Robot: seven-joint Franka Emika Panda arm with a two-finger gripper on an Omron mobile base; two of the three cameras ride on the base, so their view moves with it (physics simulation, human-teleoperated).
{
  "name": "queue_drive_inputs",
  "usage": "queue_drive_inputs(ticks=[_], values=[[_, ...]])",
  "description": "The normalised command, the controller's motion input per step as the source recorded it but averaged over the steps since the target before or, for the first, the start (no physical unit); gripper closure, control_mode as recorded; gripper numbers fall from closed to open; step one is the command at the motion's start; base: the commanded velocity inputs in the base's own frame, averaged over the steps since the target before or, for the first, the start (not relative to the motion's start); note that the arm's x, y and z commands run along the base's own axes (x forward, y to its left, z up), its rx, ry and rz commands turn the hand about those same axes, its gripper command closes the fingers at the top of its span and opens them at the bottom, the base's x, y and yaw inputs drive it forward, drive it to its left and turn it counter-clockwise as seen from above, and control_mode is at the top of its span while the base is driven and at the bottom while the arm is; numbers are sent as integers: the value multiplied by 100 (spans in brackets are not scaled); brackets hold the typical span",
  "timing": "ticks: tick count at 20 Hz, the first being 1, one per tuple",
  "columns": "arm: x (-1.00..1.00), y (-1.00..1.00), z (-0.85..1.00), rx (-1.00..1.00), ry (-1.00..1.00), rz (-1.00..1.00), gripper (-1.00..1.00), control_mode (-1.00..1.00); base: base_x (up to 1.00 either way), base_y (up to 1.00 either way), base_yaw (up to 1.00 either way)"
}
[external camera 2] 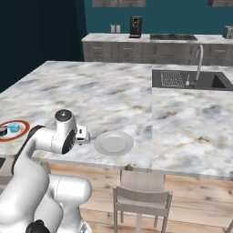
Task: Place two yogurt containers on each plate.
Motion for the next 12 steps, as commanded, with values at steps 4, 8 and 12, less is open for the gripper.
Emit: queue_drive_inputs(ticks=[4, 8, 12], values=[[0, 0, 0, 0, 0, 0, -100, 100, 0, 0, 0], [0, 0, 0, 0, 0, 0, -100, 100, 0, 0, 0], [0, 0, 0, 0, 0, 0, -100, -100, 0, 0, 0]])
